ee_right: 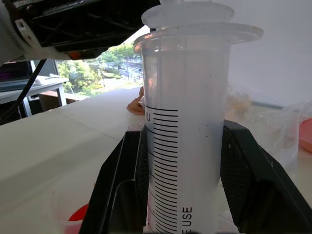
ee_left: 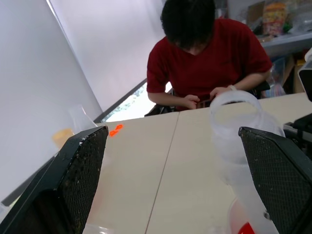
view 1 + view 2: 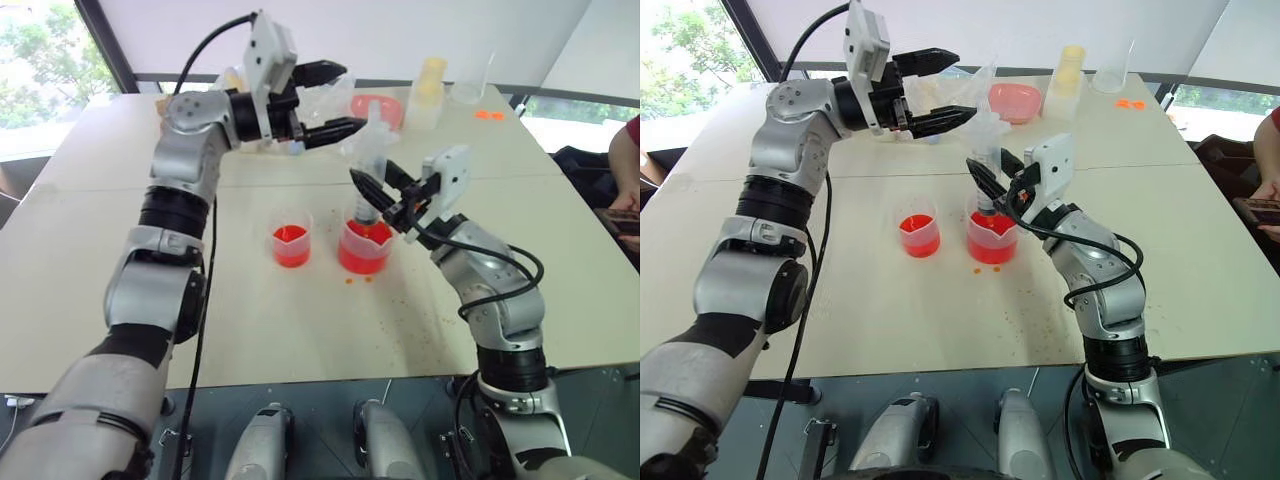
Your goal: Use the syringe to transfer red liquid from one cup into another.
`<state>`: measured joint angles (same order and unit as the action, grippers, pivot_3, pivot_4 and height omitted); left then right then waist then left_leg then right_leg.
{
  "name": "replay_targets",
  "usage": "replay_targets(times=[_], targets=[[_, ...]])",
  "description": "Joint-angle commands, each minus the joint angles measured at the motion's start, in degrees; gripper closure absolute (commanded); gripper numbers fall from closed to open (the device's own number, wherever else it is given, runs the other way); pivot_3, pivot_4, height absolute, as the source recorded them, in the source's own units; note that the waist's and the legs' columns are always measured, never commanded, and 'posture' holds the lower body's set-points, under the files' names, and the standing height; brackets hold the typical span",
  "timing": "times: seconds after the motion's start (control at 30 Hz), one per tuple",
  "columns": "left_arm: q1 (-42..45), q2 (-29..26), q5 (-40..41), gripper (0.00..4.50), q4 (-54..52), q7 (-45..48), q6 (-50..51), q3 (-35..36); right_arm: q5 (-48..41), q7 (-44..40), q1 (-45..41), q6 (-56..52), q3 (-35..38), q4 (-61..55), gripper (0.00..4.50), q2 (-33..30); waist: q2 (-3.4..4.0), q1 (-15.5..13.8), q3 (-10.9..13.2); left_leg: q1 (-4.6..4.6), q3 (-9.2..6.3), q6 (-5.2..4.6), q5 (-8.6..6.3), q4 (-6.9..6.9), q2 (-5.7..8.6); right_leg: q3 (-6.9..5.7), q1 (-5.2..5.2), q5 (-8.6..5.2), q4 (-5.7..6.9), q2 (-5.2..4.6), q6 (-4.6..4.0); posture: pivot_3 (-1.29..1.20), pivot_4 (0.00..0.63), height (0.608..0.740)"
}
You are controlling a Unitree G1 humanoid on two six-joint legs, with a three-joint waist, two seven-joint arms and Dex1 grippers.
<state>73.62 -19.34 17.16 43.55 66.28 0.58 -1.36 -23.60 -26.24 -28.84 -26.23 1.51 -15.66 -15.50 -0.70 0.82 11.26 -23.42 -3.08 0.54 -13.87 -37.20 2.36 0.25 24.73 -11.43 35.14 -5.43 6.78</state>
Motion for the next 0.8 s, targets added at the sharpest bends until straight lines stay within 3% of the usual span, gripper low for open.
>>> replay_targets(times=[0.03,0.3,0.43,0.7,0.73,0.8], targets=[[2.6,0.8,-0.2,0.00,0.9,1.4,-1.2,0.6,-0.7,-0.3,0.1,1.2,-0.4,-3.4,3.07,0.4,0.00,0.0,0.0,0.00,-0.01,0.00,0.00,0.00,0.00,0.00,0.00,0.00,0.00,0.00,0.00,0.00,0.150,0.740],[3.3,3.8,-4.2,0.00,5.2,0.5,-6.6,-0.9,0.5,-0.7,1.4,2.0,-2.3,-3.2,3.07,0.6,0.00,0.1,0.0,0.00,-0.01,0.00,0.00,0.00,0.00,0.00,0.00,0.00,0.01,0.01,0.00,0.00,0.150,0.740],[3.1,5.3,-3.2,1.13,5.1,2.5,-7.2,0.2,1.5,-1.0,2.4,3.0,-3.5,-2.5,3.07,1.0,-0.01,0.0,0.0,-0.01,-0.01,0.00,0.00,-0.01,0.00,-0.01,0.00,0.00,0.01,0.01,0.00,0.00,0.150,0.740],[5.7,5.8,-3.3,4.19,6.2,1.7,-6.9,2.0,4.6,-2.4,5.8,7.0,-6.3,1.3,3.07,2.4,-0.01,0.1,0.0,-0.01,-0.01,0.00,0.00,-0.03,0.00,-0.01,-0.01,0.00,0.01,0.01,0.00,0.00,0.150,0.740],[6.1,5.7,-3.5,4.47,6.5,1.4,-7.0,2.2,4.8,-2.5,5.9,7.4,-6.4,1.8,3.07,2.5,-0.01,0.1,0.0,0.01,-0.02,0.00,0.00,-0.02,0.00,-0.01,-0.01,0.00,0.02,0.01,0.00,0.00,0.150,0.740],[6.6,5.5,-3.7,4.47,7.1,1.0,-7.5,2.4,5.1,-2.6,6.0,8.0,-6.6,2.7,3.07,2.8,-0.01,0.2,0.0,0.01,-0.02,0.00,0.00,-0.01,-0.01,-0.01,-0.01,0.00,0.04,0.03,0.00,0.00,0.150,0.740]])
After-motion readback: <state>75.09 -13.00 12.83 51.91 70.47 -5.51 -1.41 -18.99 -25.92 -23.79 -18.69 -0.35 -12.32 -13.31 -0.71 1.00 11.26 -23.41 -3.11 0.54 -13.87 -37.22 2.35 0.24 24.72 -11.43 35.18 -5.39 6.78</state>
